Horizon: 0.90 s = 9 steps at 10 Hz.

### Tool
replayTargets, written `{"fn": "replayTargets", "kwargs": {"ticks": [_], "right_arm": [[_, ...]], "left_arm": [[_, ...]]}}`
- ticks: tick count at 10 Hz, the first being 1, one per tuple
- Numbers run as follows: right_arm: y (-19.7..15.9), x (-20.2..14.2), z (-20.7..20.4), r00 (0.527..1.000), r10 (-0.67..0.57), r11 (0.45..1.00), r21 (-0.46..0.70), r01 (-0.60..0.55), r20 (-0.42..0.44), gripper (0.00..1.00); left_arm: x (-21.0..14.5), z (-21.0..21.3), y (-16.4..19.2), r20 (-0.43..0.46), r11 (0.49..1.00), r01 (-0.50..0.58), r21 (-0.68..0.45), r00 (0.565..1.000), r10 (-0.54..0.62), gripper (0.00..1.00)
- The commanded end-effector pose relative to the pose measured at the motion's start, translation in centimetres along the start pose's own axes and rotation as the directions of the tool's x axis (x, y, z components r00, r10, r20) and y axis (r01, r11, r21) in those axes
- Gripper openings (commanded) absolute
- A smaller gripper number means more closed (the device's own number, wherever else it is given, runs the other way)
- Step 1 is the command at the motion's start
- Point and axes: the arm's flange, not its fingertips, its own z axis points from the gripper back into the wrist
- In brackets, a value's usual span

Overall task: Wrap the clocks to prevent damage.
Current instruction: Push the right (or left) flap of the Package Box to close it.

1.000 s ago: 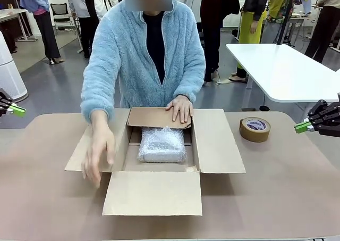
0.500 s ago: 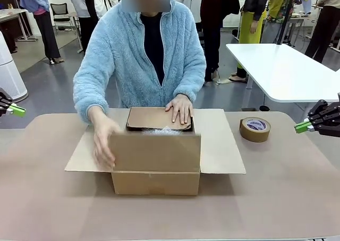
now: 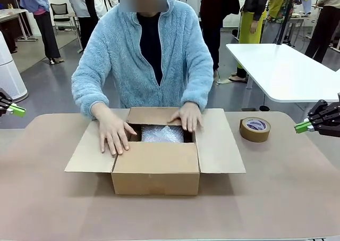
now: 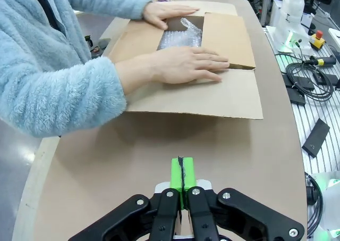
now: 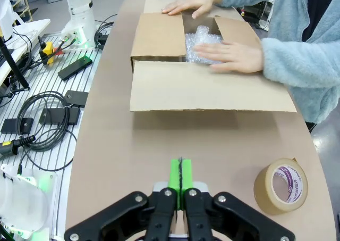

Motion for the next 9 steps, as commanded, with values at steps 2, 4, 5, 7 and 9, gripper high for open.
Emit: {"fn": "replayTargets", "kwargs": {"ticks": [2,4,5,7,9], "right_arm": [[0.03,-0.12,-0.11,1.0,-0.001,1.0,0.002,0.001,0.01,0.01],[0.03,-0.12,-0.11,1.0,-0.001,1.0,0.002,0.001,0.01,0.01],[0.03,-0.12,-0.11,1.0,-0.001,1.0,0.002,0.001,0.01,0.01],[0.03,-0.12,-0.11,1.0,-0.001,1.0,0.002,0.001,0.01,0.01],[0.03,-0.12,-0.11,1.0,-0.001,1.0,0.002,0.001,0.01,0.01]], "left_arm": [[0.11,0.1,0.07,0.003,1.0,-0.004,0.008,1.0,0.004,0.01],[0.11,0.1,0.07,0.003,1.0,-0.004,0.008,1.0,0.004,0.01],[0.11,0.1,0.07,0.003,1.0,-0.004,0.008,1.0,0.004,0.01],[0.11,0.1,0.07,0.003,1.0,-0.004,0.008,1.0,0.004,0.01],[0.11,0.1,0.07,0.003,1.0,-0.004,0.008,1.0,0.004,0.01]]}}
